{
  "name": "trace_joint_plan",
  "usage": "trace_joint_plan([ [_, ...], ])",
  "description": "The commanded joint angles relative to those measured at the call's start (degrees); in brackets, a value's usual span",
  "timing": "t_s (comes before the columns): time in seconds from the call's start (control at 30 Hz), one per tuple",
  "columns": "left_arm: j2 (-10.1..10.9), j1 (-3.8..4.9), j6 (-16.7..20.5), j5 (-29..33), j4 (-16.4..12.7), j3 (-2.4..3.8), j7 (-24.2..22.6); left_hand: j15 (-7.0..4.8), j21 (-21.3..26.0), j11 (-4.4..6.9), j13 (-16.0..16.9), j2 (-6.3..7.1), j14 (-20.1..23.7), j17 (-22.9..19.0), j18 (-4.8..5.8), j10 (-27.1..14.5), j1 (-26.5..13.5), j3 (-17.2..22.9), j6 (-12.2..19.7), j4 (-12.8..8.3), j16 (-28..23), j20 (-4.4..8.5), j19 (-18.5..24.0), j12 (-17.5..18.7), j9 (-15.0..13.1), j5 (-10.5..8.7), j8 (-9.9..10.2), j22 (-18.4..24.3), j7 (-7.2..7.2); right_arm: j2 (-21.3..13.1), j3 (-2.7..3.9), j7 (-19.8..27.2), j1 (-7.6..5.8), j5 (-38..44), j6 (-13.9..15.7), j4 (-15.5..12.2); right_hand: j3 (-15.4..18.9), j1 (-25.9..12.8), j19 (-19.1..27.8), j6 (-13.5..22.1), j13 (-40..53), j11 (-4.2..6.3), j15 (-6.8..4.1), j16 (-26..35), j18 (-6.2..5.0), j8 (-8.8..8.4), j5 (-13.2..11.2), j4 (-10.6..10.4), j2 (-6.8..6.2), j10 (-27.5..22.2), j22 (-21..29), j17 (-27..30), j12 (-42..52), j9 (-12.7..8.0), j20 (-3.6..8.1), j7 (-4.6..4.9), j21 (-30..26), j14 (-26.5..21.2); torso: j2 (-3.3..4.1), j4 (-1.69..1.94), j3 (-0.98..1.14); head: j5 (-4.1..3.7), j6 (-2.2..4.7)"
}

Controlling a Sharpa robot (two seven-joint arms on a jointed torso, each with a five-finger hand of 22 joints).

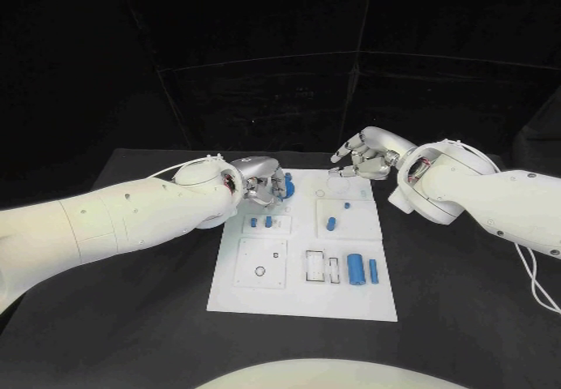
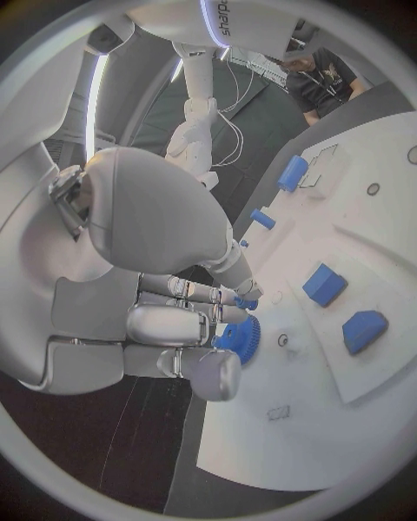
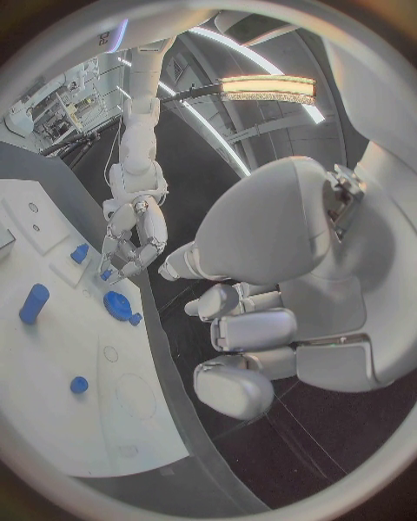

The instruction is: Assemble the parts on the task board

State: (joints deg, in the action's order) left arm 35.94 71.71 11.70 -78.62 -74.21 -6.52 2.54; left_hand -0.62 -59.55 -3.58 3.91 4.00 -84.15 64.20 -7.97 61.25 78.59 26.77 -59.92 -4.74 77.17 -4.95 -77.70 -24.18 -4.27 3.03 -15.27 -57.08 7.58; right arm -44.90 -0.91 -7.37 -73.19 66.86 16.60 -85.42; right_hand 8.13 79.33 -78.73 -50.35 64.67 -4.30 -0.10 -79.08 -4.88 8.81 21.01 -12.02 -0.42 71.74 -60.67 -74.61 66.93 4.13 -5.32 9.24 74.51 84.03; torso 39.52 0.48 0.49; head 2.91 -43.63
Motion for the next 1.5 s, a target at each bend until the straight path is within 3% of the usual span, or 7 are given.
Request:
trace_joint_plan([
  [0.03,1.05,0.15,1.02,1.3,-0.93,0.29,-0.85,-0.32,-0.23,-0.11,-0.07,0.06,-0.28,-0.11,0.77,0.42,-0.49,0.41,-0.2,-0.02,0.08,0.04,-0.07,0.17,0.05,-0.13,0.33,-0.11,0.06,-0.05,0.03,0.18,-0.11,-0.07,0.42,0.0,-0.14,0.29,0.24,0.45,0.06,0.21,-0.49,0.26,-0.63,0.31,0.26,0.05,0.06,-0.25,0.09,0.06,0.09,-0.07,-0.01,-0.03,-0.3,2.59,0.05,-0.03,0.02,0.16,0.06],
  [0.57,4.08,0.22,-2.88,2.23,-1.3,0.53,0.1,-0.2,-0.34,-0.24,-0.11,0.77,-0.11,-0.86,0.8,0.5,-1.33,0.43,-0.09,0.04,-0.18,-0.06,0.1,1.09,0.13,-0.13,1.01,-0.4,0.1,-0.18,0.03,0.09,-0.11,-0.07,0.34,0.04,-0.14,0.29,0.24,0.45,0.06,0.21,-0.49,0.26,-0.63,0.31,0.26,0.05,0.06,-0.25,0.09,0.06,0.09,-0.07,-0.01,-0.03,-0.3,2.59,0.09,-0.16,0.01,0.37,0.0],
  [1.5,2.68,-0.09,-6.88,2.26,0.96,0.46,1.04,-0.14,-0.13,-0.26,-0.07,1.08,0.06,-1.4,0.75,0.69,-1.84,0.32,-0.2,0.19,-0.4,-0.13,0.35,1.51,0.12,-0.19,1.3,-0.29,0.07,0.26,0.03,0.26,-0.1,-0.07,0.27,0.35,-0.12,0.35,0.22,0.38,-0.01,0.22,-0.5,0.24,-0.63,0.4,0.42,-0.01,0.19,-0.28,0.07,0.0,0.07,-0.05,0.0,-0.04,-0.29,2.6,0.08,-0.16,0.05,0.14,-0.51],
])
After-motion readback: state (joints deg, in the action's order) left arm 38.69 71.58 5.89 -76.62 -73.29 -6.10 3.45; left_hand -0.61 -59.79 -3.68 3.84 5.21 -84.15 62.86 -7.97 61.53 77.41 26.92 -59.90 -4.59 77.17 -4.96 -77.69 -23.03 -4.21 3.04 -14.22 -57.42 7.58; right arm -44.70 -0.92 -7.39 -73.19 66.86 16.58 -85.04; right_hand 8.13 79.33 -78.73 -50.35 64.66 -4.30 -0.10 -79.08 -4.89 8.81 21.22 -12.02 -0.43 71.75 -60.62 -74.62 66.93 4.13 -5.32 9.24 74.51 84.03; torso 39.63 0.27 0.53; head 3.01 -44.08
